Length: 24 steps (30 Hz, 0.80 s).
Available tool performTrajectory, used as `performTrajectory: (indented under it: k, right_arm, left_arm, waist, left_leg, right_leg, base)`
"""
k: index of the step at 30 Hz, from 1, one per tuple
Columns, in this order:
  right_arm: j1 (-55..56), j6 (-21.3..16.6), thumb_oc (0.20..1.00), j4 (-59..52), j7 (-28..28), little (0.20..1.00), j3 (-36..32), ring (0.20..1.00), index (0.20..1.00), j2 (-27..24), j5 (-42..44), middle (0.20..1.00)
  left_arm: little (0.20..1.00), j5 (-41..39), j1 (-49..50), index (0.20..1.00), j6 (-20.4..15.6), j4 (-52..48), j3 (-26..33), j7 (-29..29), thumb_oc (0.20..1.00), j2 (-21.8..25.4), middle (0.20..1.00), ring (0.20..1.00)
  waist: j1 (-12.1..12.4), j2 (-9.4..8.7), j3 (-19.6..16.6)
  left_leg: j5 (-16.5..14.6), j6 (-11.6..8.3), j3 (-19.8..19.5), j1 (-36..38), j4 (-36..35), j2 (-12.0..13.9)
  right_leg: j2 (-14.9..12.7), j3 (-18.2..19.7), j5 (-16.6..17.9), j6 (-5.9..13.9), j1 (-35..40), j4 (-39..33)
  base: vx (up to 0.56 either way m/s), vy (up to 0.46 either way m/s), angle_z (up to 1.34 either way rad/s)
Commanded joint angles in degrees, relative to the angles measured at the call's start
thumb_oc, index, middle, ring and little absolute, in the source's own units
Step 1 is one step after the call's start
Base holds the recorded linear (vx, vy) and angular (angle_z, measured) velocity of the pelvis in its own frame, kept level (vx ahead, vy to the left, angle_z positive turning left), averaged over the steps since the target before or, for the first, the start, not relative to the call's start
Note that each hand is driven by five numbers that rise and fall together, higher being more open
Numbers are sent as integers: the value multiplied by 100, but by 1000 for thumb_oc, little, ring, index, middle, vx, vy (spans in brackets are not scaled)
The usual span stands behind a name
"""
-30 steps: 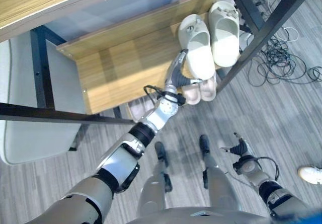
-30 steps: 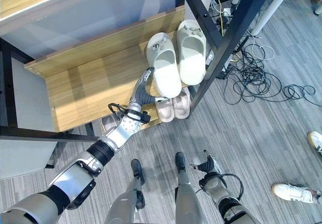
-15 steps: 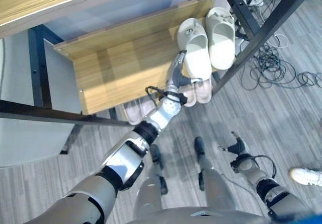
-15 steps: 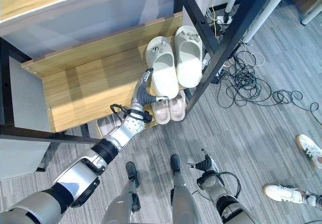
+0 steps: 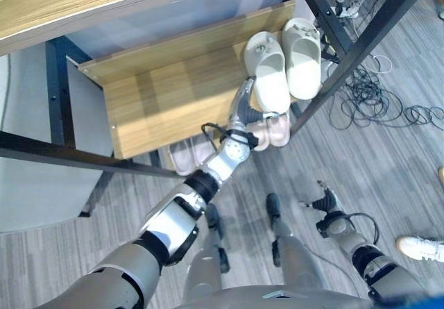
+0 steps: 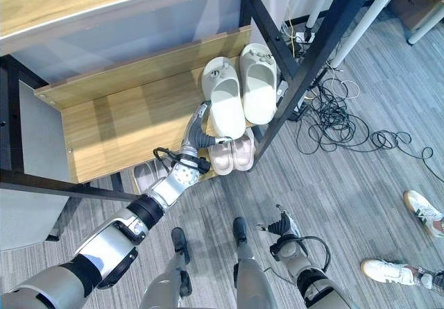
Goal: Arrange the slippers neatly on the shoe rack.
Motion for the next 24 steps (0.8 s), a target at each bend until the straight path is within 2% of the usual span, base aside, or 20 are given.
performTrajectory:
  k: [1,5,9,14,24]
  right_arm:
    - [-141,-121,1000,0,-72,1000,-55,1000,1000,-216,98,1000]
    - [-75,-128,1000,-68,-58,1000,-171,1000,1000,-191,99,1000]
    - [-116,-138,1000,-140,-95,1000,-178,1000,1000,-192,68,1000]
    - [-250,-161,1000,-198,-186,1000,-85,1000,1000,-248,-5,1000]
    - [-522,-114,1000,-209,-456,1000,109,1000,1000,-344,-203,1000]
  left_arm:
    - [1000,349,-227,1000,-173,-304,57,30,1000,1,1000,1000]
    - [1000,569,140,1000,-256,-934,121,-131,1000,317,1000,1000]
    - [1000,894,123,1000,-230,-1142,82,-60,1000,384,1000,1000]
    - [1000,1309,38,1000,-114,-803,-87,66,1000,277,1000,1000]
    - [1000,1417,-251,1000,38,-253,-198,552,1000,-168,1000,1000]
  waist:
    - [171,356,235]
    - [259,372,267]
    - [299,354,310]
    - [299,293,388]
    - [261,222,459]
  left_leg:
    - [-38,-242,-656,-422,44,142]
    - [-29,-242,-681,-427,44,134]
    - [-16,-242,-709,-466,44,134]
    - [10,-236,-720,-530,44,132]
    - [40,-240,-727,-591,44,148]
  right_leg:
    - [-195,-156,-749,94,-754,713]
    - [-203,-197,-767,93,-743,727]
    - [-208,-229,-766,99,-779,755]
    - [-206,-222,-740,99,-828,747]
    - [-204,-199,-720,92,-937,795]
  base:
    - [0,0,0]
    - [0,0,0]
    - [-14,-5,1]
    - [-14,-6,0]
    - [1,-3,0]
